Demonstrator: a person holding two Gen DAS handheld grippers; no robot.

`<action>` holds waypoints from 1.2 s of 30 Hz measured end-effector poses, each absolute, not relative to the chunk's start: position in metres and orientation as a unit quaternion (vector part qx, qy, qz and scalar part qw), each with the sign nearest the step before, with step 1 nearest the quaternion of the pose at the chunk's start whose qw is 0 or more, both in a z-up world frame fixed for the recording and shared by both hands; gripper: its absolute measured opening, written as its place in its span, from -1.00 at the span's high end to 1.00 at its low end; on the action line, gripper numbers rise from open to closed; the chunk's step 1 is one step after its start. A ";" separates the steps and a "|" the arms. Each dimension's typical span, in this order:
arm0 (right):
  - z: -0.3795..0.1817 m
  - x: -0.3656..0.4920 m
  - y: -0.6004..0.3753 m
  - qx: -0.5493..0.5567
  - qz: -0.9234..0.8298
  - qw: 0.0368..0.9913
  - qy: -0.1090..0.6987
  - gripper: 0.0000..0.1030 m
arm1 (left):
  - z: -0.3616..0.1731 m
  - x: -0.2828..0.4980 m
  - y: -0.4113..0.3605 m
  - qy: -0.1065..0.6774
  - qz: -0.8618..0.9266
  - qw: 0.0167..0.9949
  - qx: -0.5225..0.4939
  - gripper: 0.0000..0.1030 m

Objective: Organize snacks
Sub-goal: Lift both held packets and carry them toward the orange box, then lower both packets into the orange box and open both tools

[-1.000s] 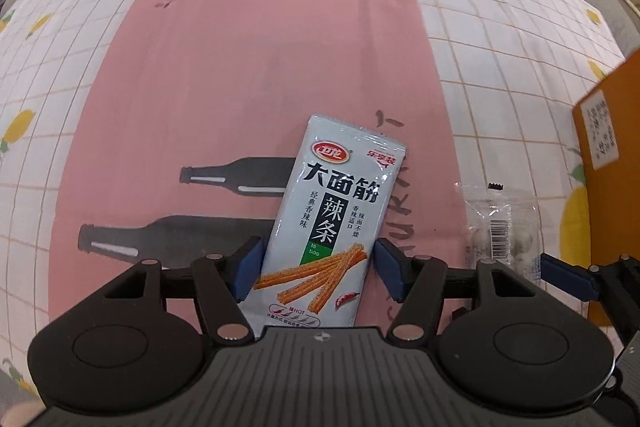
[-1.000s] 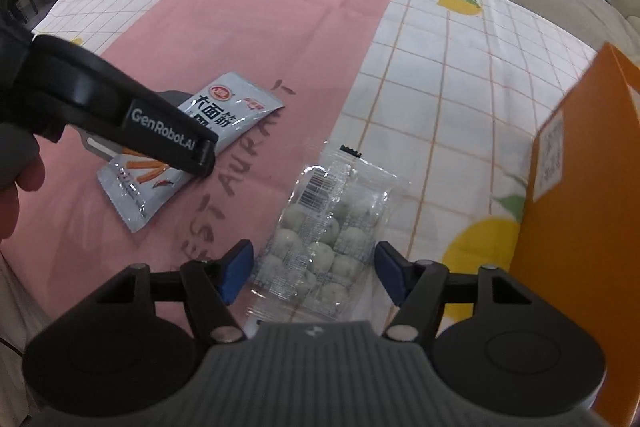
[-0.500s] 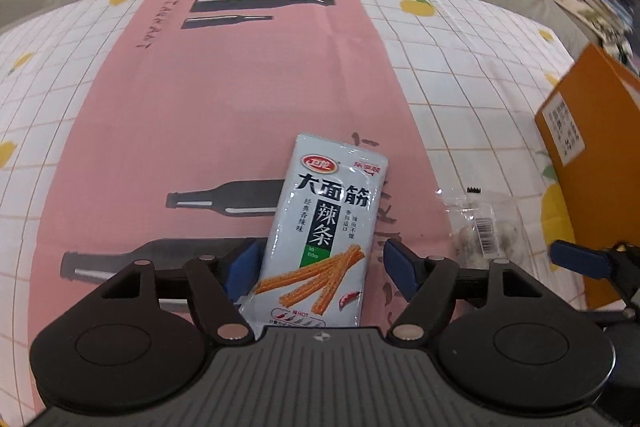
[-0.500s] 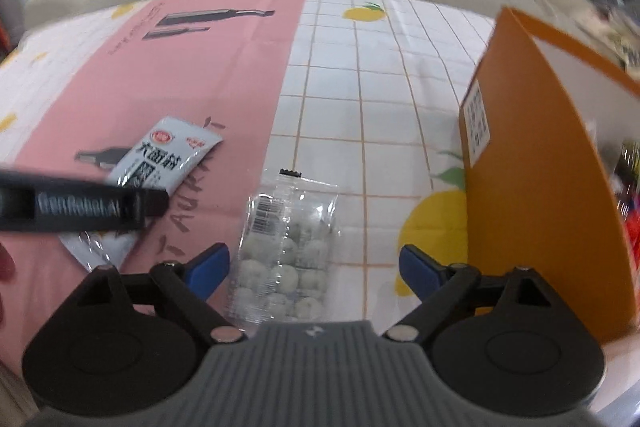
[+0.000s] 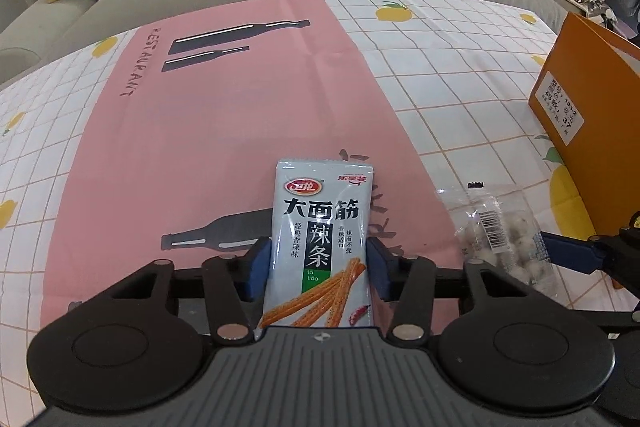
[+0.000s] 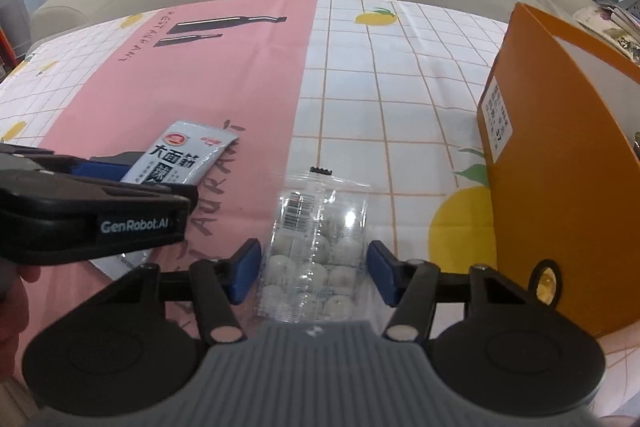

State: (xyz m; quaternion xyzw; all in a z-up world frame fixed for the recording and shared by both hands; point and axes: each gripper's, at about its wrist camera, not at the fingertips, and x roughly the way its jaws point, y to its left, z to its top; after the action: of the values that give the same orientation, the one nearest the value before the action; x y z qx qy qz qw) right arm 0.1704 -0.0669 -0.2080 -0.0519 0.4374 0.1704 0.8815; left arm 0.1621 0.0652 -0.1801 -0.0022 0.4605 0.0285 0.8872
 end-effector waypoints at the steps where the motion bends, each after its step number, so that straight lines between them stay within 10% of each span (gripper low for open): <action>1: -0.207 0.171 -0.068 -0.048 0.172 0.882 0.437 -0.07 | -0.180 0.162 0.065 0.460 0.030 0.887 -0.002 -0.08; 36: -0.046 0.164 -0.270 0.122 0.186 0.895 0.387 0.01 | -0.007 0.177 -0.059 0.408 -0.129 0.890 -0.155 -0.04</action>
State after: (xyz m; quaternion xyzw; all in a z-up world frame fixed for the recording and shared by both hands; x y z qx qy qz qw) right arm 0.1645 -0.2695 -0.0463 0.1217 0.3866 0.1856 0.8951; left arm 0.1766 -0.0592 -0.0070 -0.1547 0.4080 -0.1294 0.8904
